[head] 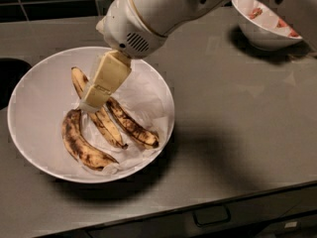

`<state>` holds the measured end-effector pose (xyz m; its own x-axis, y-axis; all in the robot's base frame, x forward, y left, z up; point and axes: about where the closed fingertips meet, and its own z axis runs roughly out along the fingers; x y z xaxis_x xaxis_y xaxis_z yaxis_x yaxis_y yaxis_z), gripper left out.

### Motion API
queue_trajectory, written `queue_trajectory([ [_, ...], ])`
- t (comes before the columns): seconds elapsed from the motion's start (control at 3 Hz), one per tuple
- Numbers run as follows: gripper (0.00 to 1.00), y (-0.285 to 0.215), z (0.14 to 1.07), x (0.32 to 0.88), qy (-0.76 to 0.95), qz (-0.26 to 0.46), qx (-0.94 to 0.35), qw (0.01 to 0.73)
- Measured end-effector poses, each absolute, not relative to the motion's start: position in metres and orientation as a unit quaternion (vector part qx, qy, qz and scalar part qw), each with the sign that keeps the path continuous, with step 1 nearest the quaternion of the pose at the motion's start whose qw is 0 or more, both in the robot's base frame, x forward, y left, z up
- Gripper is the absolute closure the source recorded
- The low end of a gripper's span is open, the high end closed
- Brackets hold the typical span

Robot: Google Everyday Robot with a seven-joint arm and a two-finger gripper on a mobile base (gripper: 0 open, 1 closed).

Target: Pick banana from white bowl

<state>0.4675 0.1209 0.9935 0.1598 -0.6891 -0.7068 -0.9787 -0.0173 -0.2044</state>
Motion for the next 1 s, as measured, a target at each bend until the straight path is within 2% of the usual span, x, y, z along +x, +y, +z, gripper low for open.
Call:
queue_trajectory([
  [1.0,0.0,0.158,0.99,0.458,0.627,0.236,-0.664,0.332],
])
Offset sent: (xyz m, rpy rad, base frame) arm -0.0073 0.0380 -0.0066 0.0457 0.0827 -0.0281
